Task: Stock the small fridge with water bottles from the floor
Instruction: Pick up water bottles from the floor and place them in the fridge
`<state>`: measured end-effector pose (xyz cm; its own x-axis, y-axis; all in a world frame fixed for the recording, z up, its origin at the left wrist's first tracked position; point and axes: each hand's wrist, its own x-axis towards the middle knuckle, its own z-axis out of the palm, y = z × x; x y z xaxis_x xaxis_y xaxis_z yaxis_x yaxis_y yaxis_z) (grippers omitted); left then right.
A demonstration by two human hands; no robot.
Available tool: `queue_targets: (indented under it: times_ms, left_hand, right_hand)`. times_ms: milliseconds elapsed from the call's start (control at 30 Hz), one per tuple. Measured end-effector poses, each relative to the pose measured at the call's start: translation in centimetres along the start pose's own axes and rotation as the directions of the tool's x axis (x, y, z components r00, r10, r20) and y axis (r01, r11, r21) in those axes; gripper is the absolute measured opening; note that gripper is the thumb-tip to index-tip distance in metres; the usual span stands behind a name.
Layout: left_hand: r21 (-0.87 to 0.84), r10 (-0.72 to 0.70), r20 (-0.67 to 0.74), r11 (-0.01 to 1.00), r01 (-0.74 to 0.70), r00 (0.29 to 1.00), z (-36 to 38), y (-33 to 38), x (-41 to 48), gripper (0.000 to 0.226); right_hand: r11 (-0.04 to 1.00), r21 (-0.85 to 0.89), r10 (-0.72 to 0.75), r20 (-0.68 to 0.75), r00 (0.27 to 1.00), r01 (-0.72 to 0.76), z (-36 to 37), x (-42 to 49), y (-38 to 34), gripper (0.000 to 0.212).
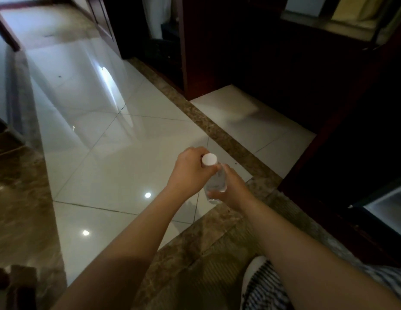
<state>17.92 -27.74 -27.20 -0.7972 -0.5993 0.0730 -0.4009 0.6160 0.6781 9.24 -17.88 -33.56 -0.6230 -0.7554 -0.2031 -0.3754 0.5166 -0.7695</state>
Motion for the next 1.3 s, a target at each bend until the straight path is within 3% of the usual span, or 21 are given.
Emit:
queue_targets:
  times_ms: [200, 400, 500, 633, 767, 1067, 1300]
  left_hand:
    - [0.012, 0.194, -0.091, 0.981, -0.194, 0.977, -2.9, 6.4, 0.0, 0.023]
    - [0.002, 0.328, -0.14, 0.944, -0.331, 0.934, -3.9, 13.2, -0.8, 0.019]
    - [-0.027, 0.402, -0.14, 0.912, -0.409, 0.905, -3.4, 16.8, -1.4, 0.019]
    - [-0.042, 0.495, -0.112, 0.864, -0.502, 0.861, -1.2, 22.0, -2.2, 0.024]
    - [-0.116, 0.568, -0.032, 0.815, -0.568, 0.822, 1.8, 27.3, -3.1, 0.021]
    - [-0.273, 0.699, 0.151, 0.709, -0.65, 0.699, 11.1, 36.8, -5.1, 0.018]
    - [-0.359, 0.781, 0.269, 0.624, -0.694, 0.564, 19.2, 43.5, -6.9, 0.019]
  right_hand:
    - [0.964, 0.19, -0.165, -0.122, 0.979, 0.187, -5.8, -1.8, -2.8, 0.062]
    - [0.943, 0.167, -0.252, -0.205, 0.946, 0.288, -12.4, -5.3, -4.4, 0.067]
    - [0.953, 0.002, -0.292, -0.255, 0.922, 0.303, -17.0, -7.9, -4.1, 0.067]
    - [0.951, -0.2, -0.29, -0.309, 0.906, 0.237, -22.6, -11.8, -2.0, 0.071]
    - [0.951, -0.25, -0.264, -0.357, 0.896, 0.181, -26.9, -15.9, 1.4, 0.073]
    - [0.975, -0.221, -0.089, -0.449, 0.889, -0.014, -33.0, -24.3, 10.3, 0.077]
    - [0.939, -0.096, 0.209, -0.606, 0.768, -0.331, -36.9, -30.3, 15.6, 0.083]
